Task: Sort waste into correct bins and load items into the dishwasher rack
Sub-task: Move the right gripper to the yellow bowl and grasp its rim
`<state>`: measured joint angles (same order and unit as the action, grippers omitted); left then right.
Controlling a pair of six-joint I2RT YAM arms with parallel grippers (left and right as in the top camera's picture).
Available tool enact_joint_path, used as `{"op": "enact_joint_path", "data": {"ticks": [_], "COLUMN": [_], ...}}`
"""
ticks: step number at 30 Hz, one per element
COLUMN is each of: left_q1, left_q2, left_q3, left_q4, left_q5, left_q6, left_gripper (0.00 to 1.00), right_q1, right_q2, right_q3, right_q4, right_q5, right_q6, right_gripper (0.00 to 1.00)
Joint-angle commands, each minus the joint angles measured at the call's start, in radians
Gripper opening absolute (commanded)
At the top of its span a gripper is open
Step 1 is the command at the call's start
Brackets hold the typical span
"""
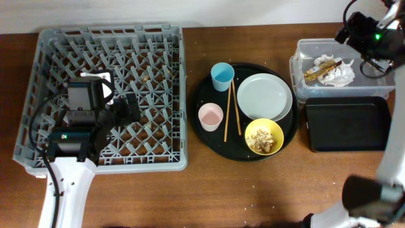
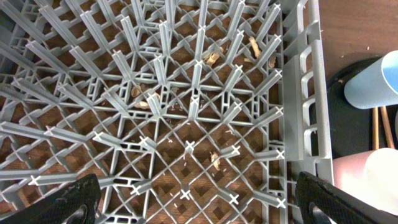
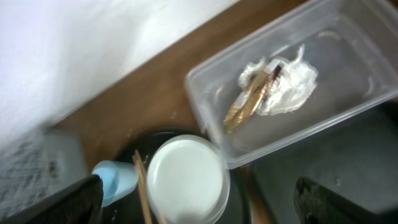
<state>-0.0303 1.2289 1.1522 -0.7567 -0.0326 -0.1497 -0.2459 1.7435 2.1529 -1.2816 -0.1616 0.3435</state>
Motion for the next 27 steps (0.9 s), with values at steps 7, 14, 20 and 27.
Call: {"op": "enact_joint_path", "data": {"ticks": [7,14,20,27], "left_q1": [0.007,0.007,0.007,0.007], "left_q2": [0.001,0.001,0.001,0.001], "left_q3": [0.018,0.018,0.018,0.018], "left_q4": [0.003,0.003,0.003,0.003], "left_q5": [0.011,0.011,0.011,0.011], "left_q6": [0.017,0.016,0.017,0.016], "left_gripper": [0.99,0.99,0.99,0.99], "right_q1": [0.361,0.549,0.592,0.619], "right_q2": [0.018,0.018,0.018,0.019], "right_q3": [-0.145,-0.676,-0.982,-1.049], "right_q4": [-0.259,0.066,0.356,0.47], "right_q5": [0.017,0.016,0.013,0.029], "right_q6": [-0.053,0.049,0.056,-0.13], "right_gripper": [0.82,0.81,0.66,0.43]}}
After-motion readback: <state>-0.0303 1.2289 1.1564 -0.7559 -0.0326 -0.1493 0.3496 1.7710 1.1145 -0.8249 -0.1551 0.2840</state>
